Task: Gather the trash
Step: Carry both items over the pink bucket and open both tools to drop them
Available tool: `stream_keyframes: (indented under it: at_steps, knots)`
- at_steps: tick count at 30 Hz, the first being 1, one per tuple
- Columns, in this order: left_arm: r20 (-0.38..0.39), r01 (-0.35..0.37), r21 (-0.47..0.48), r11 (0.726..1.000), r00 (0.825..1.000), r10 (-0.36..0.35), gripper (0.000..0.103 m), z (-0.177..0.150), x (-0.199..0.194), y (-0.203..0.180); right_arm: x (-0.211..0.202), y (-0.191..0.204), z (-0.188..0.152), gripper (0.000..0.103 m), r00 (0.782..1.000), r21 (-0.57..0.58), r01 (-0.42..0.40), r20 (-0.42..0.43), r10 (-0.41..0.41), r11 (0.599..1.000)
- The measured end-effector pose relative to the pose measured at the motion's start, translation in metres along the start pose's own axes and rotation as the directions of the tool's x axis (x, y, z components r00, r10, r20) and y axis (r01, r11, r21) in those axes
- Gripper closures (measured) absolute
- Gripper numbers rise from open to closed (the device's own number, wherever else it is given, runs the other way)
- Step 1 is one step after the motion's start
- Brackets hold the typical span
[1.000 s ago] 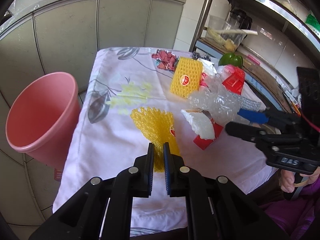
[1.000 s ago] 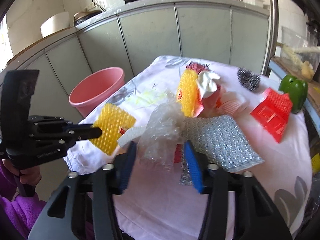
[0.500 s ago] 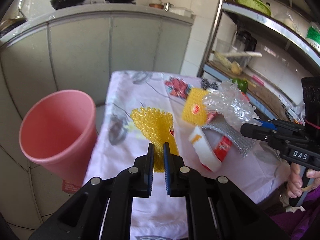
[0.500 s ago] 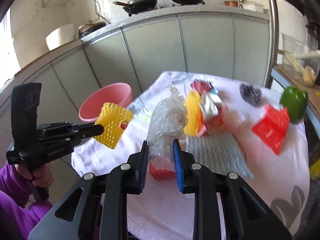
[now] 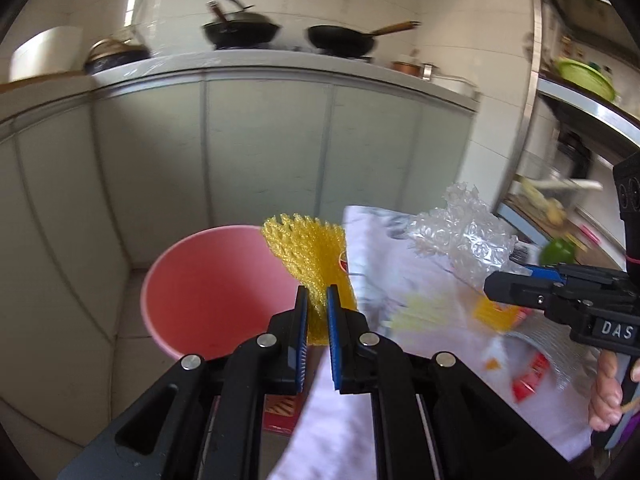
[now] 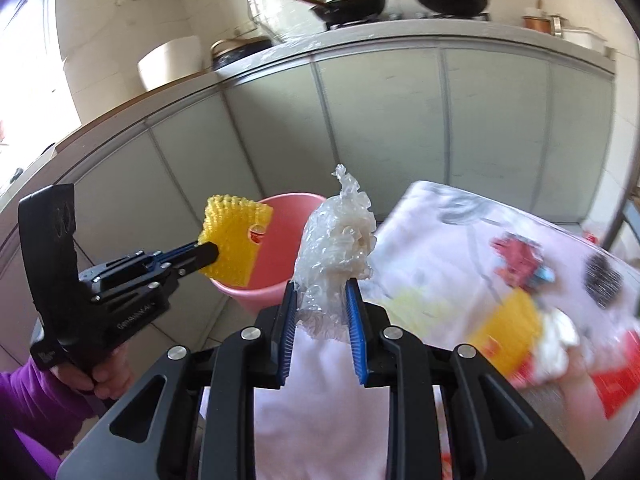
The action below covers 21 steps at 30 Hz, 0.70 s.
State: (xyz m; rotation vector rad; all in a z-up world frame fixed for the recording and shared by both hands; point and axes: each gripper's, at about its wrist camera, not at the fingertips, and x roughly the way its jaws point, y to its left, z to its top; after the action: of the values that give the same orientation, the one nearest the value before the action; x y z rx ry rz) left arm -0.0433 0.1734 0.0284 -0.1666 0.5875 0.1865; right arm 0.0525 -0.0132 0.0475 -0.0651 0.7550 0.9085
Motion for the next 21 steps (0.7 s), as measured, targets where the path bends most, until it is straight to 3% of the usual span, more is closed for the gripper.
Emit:
stream_keyframes:
  at_steps: [8,17,20,21]
  knots:
    - [-0.083,-0.132,-0.110,0.985,0.989,0.124,0.094,-0.003,0.035,0.054,0.080,0.034,0.026,0.078,0.993,-0.041,-0.073,-0.095,0.069,0.996]
    - [-0.155,-0.180,-0.136,0.974,0.975,0.159,0.093,-0.010,0.060,0.077,0.146,0.049,0.024,0.078,0.977,-0.017,-0.082,-0.200,0.077,0.997]
    - [-0.161,-0.186,-0.145,0.972,0.974,0.162,0.089,-0.010,0.066,0.078,0.156,0.047,0.024,0.073,0.971,-0.004,-0.087,-0.223,0.084,0.996]
    - [-0.162,-0.183,-0.149,0.972,0.974,0.159,0.083,-0.010,0.067,0.078,0.158,0.047,0.024,0.067,0.971,-0.003,-0.085,-0.225,0.082,0.996]
